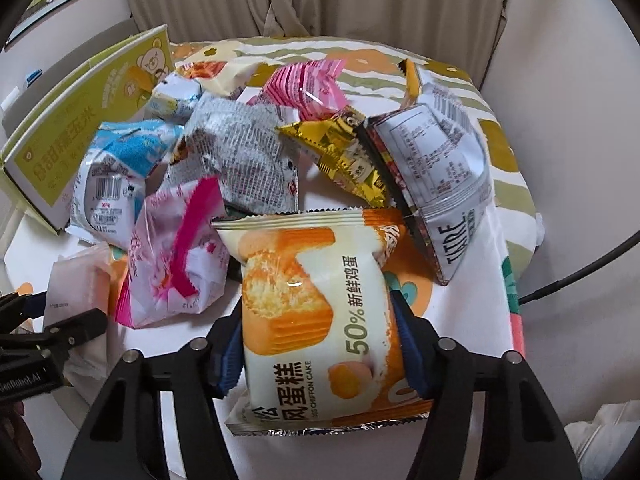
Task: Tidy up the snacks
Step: 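Carry the pink cake into the box and open the left gripper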
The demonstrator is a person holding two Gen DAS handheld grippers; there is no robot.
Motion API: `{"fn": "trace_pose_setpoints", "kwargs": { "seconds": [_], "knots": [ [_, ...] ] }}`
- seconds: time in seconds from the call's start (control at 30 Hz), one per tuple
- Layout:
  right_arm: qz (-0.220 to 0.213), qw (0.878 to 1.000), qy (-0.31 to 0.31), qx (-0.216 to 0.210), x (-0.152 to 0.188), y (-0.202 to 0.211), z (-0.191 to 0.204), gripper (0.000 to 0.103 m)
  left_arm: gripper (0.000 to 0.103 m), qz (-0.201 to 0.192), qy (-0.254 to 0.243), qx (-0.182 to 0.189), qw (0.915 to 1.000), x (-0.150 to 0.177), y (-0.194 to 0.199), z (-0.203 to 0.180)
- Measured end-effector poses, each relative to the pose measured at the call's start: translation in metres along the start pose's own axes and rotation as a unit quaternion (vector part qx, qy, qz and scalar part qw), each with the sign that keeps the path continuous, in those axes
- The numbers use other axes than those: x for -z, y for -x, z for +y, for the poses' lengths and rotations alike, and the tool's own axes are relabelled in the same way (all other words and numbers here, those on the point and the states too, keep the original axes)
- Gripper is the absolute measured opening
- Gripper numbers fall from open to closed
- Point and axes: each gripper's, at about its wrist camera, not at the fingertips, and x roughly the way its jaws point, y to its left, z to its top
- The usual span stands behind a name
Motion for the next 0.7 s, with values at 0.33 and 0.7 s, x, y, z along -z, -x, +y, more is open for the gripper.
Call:
{"fn": "trace_pose_setpoints", "kwargs": {
  "seconds": [0.33,0.7],
  "knots": [
    [-0.019,1.000,-0.019,-0.006,-0.001,0.039,0.001,0.059,0.069,-0.032,-0.009,0.014,0.9993,-0.014,0.047,0.010],
    [-0.062,0.997,-0.027,-0.024,-0.032,0.100,0.043,0.059,0.069,-0.090,-0.030,0.045,0.9944,-0.044,0.116,0.014]
  ]
}}
